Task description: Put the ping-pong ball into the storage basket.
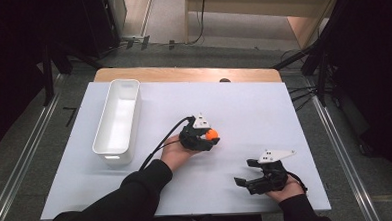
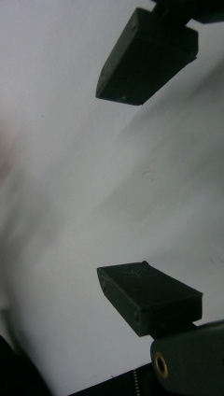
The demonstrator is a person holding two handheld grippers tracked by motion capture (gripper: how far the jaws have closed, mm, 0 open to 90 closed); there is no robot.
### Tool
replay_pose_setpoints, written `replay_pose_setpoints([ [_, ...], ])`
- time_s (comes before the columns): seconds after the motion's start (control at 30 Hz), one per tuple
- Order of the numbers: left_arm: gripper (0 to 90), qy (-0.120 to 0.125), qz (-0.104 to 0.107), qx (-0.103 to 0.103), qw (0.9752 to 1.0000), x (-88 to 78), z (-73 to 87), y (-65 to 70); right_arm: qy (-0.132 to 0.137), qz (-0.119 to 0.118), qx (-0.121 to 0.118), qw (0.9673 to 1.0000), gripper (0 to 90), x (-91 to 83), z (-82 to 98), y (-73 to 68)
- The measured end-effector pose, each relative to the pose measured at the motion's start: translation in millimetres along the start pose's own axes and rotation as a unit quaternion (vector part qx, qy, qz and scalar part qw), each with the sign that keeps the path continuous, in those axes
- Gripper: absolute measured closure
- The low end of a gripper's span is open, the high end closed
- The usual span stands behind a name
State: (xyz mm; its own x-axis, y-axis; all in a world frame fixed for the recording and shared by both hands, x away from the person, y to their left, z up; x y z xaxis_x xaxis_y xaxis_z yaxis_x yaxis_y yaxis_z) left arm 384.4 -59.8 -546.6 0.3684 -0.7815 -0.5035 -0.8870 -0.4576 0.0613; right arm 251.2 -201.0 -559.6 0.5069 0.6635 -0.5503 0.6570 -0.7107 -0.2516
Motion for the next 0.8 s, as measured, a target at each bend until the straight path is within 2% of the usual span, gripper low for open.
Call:
replay_pose_setpoints([
  [0.13,50.4,0.011,0.006,-0.006,0.9999,-3.6,-5.6,0.8,0.001,0.0,0.0,1.0,11.9,0.2,-0.1,-0.3],
  [0.2,50.4,0.008,0.01,-0.003,0.9999,-6.2,-7.7,0.3,0.0,0.0,0.0,1.0,11.9,0.1,-0.1,-0.2],
  [0.33,50.4,0.016,0.009,-0.005,0.9998,-8.5,-12.1,0.7,0.001,0.0,0.0,1.0,11.9,0.2,-0.1,-0.3],
  [0.57,50.4,0.013,0.027,-0.005,0.9995,-13.4,-19.0,5.8,0.0,0.0,0.0,1.0,11.9,0.2,-0.2,-0.4],
  [0.8,50.4,0.013,0.035,-0.008,0.9993,-19.5,-27.5,9.3,0.002,-0.001,-0.004,1.0,11.9,-0.1,-0.7,0.3],
])
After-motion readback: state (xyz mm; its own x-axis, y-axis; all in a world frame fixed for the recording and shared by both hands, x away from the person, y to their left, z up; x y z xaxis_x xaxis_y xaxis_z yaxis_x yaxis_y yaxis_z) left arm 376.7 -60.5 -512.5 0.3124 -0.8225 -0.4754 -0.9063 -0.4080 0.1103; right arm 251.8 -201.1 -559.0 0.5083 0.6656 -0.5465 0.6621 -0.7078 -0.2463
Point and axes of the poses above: each handheld gripper's, and its own axes: x roughly forward along the jaws, z roughly out of its underside, y roughly to its right, the point moved 8 cm from there along x, roughly forward along the jaws, and after that the axes turned 9 degrees about y, right-handed, at the moved point
